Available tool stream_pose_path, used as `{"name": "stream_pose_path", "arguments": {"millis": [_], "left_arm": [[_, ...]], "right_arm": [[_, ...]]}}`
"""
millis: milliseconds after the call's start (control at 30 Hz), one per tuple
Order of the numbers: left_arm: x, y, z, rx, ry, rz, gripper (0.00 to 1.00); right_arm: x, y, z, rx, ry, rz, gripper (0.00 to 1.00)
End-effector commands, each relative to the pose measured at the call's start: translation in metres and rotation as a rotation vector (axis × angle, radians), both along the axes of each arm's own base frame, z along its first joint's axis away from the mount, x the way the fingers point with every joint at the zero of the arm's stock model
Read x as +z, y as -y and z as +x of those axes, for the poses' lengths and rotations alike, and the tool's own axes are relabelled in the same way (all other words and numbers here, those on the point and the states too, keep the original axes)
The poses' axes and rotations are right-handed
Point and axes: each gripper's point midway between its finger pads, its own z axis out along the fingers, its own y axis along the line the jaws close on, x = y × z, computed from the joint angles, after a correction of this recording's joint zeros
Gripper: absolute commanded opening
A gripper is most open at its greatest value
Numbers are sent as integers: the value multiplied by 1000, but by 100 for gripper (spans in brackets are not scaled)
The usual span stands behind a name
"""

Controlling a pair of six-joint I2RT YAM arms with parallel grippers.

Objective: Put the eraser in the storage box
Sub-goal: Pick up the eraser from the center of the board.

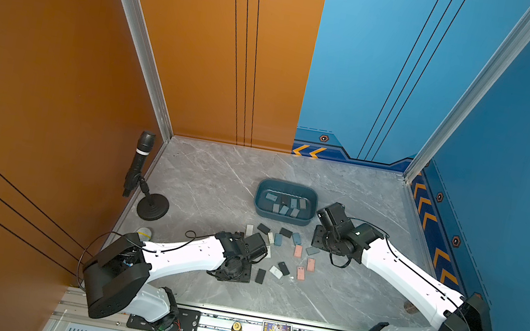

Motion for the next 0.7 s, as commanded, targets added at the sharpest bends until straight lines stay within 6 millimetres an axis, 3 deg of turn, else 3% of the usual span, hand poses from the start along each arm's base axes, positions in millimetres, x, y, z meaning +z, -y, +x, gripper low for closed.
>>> {"name": "stream_pose_path", "arguments": {"millis": [0,367,667], "left_arm": [[-9,-14,-5,5,-17,87,56],[-6,0,8,2,14,66,55],[-17,8,12,-3,-10,77,45]], "right_arm": [[-4,4,0,-24,-5,-1,54],[-3,5,0,-24,-5,-1,54],[-1,10,0,-32,-2,-4,53]]}}
